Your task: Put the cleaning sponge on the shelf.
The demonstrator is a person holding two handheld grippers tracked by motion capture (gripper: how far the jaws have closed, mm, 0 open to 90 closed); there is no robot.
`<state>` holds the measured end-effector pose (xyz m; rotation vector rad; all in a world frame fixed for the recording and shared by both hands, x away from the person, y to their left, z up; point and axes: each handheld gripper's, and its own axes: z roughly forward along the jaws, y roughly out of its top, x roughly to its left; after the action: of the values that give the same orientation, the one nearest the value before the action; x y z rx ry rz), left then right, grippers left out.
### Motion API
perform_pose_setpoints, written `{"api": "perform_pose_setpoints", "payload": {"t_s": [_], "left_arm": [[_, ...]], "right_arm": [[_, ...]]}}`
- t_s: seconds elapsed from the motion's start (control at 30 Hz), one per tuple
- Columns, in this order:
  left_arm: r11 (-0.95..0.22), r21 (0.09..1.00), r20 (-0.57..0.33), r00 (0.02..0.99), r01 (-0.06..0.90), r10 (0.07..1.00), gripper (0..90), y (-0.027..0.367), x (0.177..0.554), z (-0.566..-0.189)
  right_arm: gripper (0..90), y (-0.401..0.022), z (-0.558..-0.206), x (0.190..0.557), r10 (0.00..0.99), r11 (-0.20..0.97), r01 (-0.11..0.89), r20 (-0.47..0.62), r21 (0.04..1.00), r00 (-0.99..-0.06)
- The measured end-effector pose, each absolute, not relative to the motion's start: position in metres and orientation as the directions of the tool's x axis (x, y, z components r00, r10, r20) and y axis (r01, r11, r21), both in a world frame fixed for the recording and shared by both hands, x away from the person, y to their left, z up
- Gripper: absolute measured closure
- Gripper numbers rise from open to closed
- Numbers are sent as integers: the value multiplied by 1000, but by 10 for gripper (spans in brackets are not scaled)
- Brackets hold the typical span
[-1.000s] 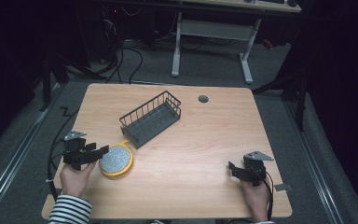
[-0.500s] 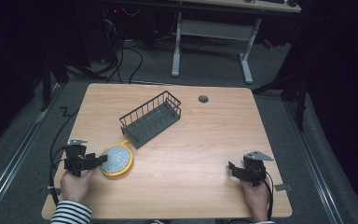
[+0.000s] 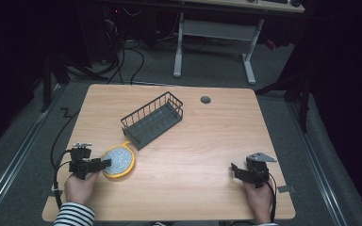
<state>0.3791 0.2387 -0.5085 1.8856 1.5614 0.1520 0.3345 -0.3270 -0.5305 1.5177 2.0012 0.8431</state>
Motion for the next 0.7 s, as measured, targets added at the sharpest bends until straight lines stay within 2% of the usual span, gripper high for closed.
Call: {"api": "perform_pose_setpoints", "payload": {"t_s": [0.2,0.33,0.43,0.57,0.63,0.7], "left_arm": [[-34,578,-326,268,816,907,584,238,375,-511],[-40,588,-325,282,808,903,682,237,373,-509],[-43,589,-340,296,807,892,789,236,372,-506],[-71,606,-327,329,792,886,823,229,370,-502],[-72,622,-324,341,779,882,896,228,369,-500],[-68,631,-336,352,772,873,897,228,369,-495]], "right_arm": [[298,-327,-530,335,964,191,664,-12,723,-265],[297,-327,-530,335,964,191,664,-12,723,-265],[298,-327,-530,335,964,191,664,-11,723,-265],[296,-327,-530,335,964,190,664,-11,723,-265],[296,-327,-530,335,964,190,664,-9,723,-265],[296,-327,-530,335,964,189,665,-9,723,-265]]}}
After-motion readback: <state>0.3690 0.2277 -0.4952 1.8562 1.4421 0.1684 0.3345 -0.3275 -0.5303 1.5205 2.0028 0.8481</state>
